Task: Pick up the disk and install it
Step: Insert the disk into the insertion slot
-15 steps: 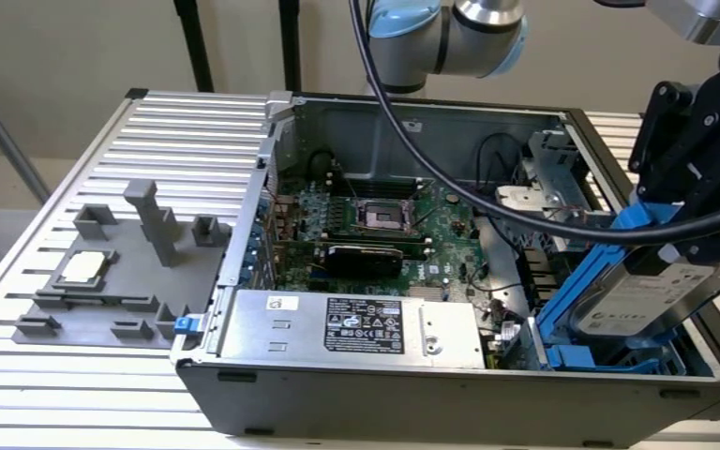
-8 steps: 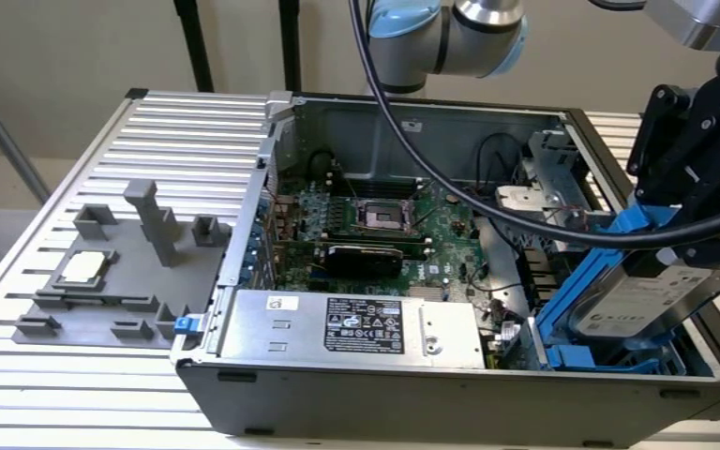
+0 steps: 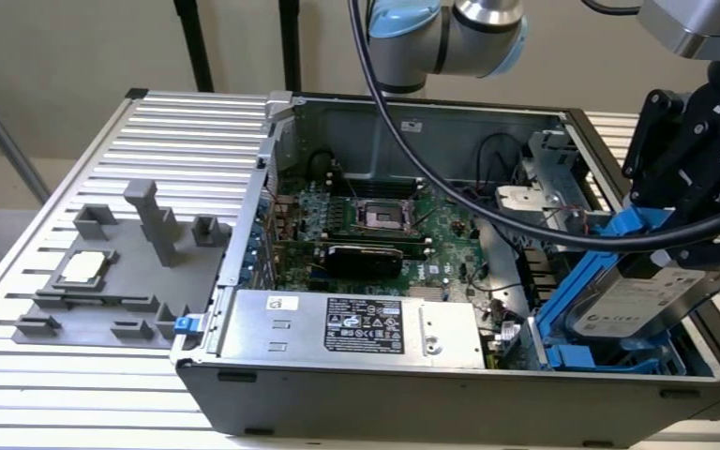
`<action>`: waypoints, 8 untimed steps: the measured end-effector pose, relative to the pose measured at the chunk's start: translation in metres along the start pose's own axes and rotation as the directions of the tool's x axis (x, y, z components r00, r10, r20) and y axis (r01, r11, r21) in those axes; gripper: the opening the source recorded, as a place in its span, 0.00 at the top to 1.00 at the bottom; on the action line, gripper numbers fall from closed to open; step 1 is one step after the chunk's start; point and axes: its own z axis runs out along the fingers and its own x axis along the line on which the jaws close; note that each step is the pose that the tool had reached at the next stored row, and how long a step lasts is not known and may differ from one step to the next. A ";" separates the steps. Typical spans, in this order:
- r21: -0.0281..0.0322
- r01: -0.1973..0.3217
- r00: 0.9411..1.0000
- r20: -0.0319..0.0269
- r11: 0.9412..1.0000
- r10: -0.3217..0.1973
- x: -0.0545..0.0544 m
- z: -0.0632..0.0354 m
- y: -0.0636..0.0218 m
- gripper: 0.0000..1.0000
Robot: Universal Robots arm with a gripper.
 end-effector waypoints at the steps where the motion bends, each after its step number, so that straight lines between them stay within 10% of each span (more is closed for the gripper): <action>1: 0.000 0.000 1.000 0.000 1.000 0.000 0.000 0.0007 -0.0001 0.67; 8: -0.001 0.000 1.000 0.000 1.000 0.000 -0.001 0.0062 -0.0010 0.67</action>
